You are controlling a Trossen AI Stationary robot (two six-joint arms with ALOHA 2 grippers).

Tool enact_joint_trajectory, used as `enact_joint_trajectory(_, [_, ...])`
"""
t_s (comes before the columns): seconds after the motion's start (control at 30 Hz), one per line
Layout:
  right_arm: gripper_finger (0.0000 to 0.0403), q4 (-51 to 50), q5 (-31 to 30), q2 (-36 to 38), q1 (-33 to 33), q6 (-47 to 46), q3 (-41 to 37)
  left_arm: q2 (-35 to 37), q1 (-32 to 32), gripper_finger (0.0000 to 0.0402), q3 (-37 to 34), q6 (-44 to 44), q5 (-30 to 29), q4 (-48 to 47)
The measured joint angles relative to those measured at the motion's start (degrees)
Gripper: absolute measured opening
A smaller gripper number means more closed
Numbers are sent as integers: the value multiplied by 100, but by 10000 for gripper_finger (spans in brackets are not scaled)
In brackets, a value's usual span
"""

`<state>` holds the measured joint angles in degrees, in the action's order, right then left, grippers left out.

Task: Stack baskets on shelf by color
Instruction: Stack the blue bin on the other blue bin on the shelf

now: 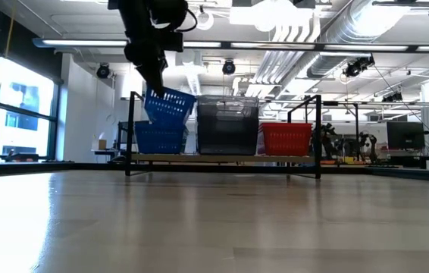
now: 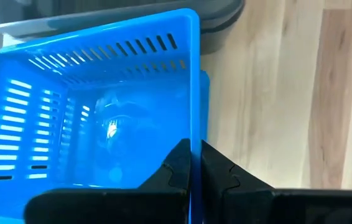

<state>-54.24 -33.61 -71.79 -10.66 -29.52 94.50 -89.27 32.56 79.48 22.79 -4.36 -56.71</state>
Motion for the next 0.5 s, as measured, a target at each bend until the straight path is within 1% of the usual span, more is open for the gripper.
enact_joint_trajectory(0.2, [99,2,0,0,0,-2,0,-134,133,0,-4,79,116,-21])
enact_joint_trajectory(0.5, [99,4,-2,0,0,-19,-2,-284,157,0,-4,83,183,-1])
